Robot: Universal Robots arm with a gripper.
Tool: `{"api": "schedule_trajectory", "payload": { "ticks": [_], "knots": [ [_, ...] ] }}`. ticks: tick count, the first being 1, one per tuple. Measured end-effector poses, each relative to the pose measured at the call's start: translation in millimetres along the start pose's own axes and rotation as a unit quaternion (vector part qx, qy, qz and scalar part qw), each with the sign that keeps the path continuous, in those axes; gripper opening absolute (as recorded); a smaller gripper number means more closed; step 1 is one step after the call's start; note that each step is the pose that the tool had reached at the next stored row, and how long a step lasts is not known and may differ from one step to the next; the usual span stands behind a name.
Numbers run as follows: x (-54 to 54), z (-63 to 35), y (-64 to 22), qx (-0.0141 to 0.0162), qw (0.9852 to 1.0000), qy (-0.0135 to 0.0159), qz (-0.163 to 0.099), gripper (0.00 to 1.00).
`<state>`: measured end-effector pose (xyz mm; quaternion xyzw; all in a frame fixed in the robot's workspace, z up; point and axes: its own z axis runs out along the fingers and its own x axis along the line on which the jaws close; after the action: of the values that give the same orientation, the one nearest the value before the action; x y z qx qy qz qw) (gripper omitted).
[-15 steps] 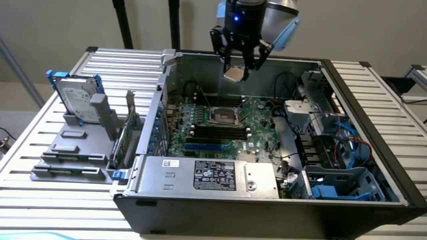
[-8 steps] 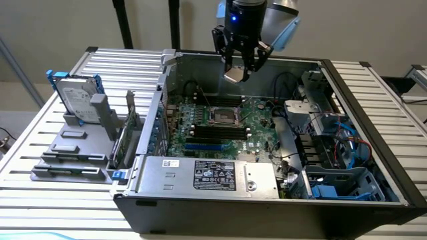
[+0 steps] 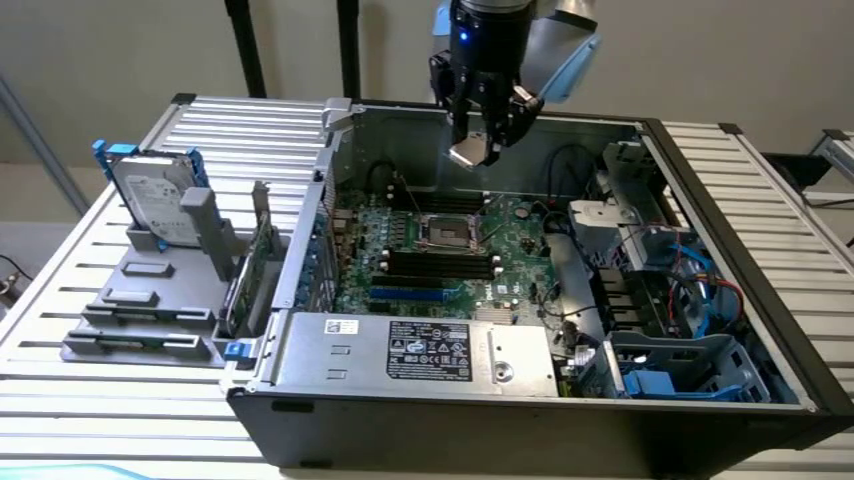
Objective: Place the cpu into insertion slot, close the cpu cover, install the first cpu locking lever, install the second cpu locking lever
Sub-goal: 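Place the cpu into insertion slot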
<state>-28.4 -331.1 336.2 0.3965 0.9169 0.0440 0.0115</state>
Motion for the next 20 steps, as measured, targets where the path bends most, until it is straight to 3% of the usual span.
{"api": "schedule_trajectory", "payload": {
  "ticks": [5,10,15,20],
  "knots": [
    [0.0,0.7,-0.1,-0.0006,0.9990,-0.0040,0.044,0.55],
    [0.0,1.3,-0.1,-0.0012,0.9961,-0.0080,0.088,0.55],
    [0.0,2.0,-0.2,-0.0019,0.9911,-0.0119,0.133,0.55],
    [0.0,2.7,-0.2,-0.0024,0.9841,-0.0159,0.177,0.55]
  ]
}}
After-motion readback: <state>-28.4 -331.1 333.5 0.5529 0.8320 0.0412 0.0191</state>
